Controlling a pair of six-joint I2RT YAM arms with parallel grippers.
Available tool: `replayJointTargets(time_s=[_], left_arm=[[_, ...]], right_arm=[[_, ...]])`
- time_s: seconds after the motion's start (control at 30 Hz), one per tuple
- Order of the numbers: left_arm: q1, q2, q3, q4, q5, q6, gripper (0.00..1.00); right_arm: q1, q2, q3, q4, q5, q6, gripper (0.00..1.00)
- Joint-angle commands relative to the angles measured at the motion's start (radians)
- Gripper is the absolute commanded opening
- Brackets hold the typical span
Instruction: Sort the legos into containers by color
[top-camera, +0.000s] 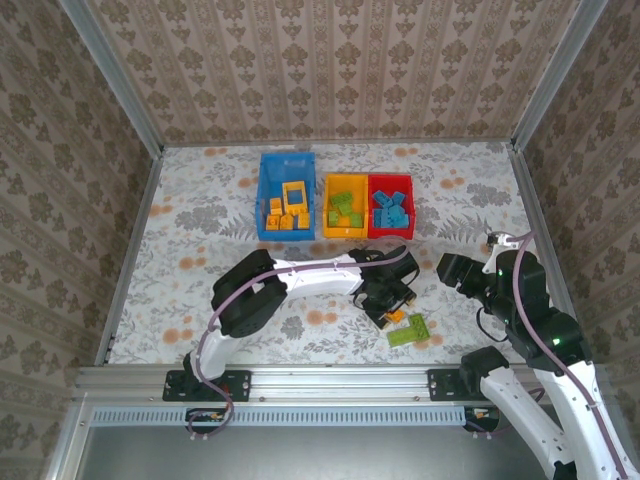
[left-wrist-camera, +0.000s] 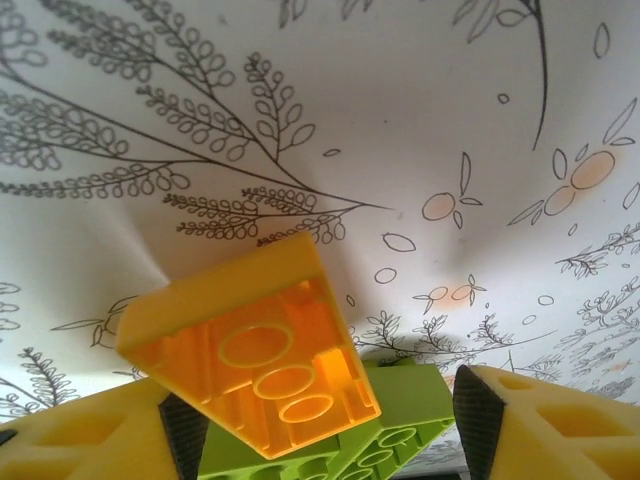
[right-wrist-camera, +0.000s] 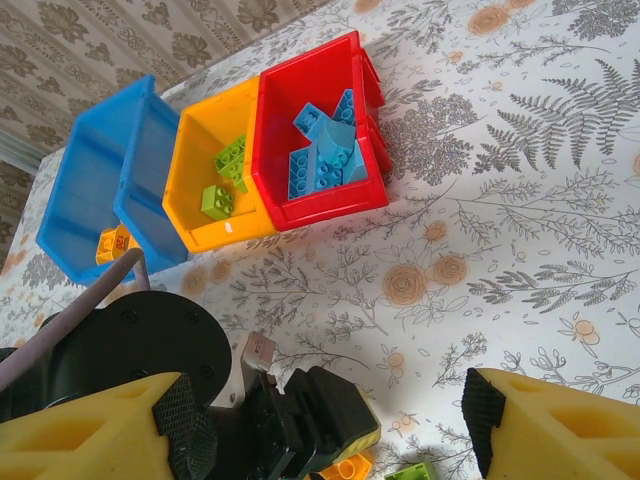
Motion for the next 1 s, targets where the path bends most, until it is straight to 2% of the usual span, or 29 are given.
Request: replayJointTargets(time_s=[0.0,0.37,0.57,0.67,0.73,0.8,0.87,0.97], left_arm=[[0.006,0.023,-0.001,-0.028,-0.003,-0.053,0.59],[0.028,0.021,-0.045,-0.038,-0.022,-0.041,0.44],[0.041,-0.035,-0.082,-0.036,-0.07,-0.01,0.29],[0.064,-0.121,-0.077,-0.109,-0.172,0.07,0.28],[0.093,-0.197,-0.091,-0.164,-0.251,0.143,0.28],[0.135,-0.271,-0.123,-0.2,-0.305,0.215,0.28],[0.186,-0.336,-0.143,-0.247,-0.342,0.302,0.28],[0.286,-0.406,-0.144,-0.327,-0.372,0.466,0.28]], right_arm=[[0.002,-0.007,0.002,-0.024,-0.017,-0.002,0.74],[0.003,-0.007,0.0,-0.027,-0.026,0.0,0.74],[0.002,-0.012,-0.007,-0.02,-0.036,0.001,0.74],[0.003,-0.006,-0.031,0.044,-0.132,-0.016,0.73],[0.004,0.006,-0.062,0.143,-0.281,-0.029,0.71],[0.028,0.024,-0.086,0.235,-0.377,-0.033,0.69],[0.092,0.046,-0.094,0.279,-0.361,-0.05,0.69],[0.248,0.123,-0.071,0.305,-0.241,-0.085,0.69]])
